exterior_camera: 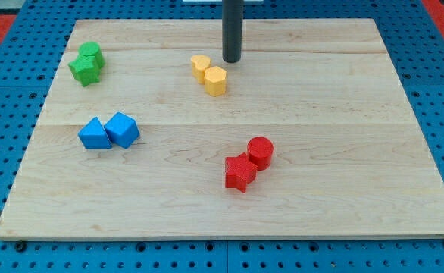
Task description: Separate the green star from the green circle
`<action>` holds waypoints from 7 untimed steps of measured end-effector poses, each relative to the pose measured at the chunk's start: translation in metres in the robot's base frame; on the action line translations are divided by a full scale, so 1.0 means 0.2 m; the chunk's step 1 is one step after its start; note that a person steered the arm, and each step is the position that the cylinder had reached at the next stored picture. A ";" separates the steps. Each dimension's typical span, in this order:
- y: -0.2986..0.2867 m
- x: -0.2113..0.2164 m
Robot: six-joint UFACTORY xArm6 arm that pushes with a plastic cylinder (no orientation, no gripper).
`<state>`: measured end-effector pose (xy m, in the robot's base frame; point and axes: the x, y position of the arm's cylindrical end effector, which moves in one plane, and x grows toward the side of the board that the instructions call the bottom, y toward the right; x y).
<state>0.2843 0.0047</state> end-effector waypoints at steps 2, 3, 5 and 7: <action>-0.30 0.19; -0.30 0.16; -0.73 -0.15; -1.46 -0.14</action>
<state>0.2566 -0.2866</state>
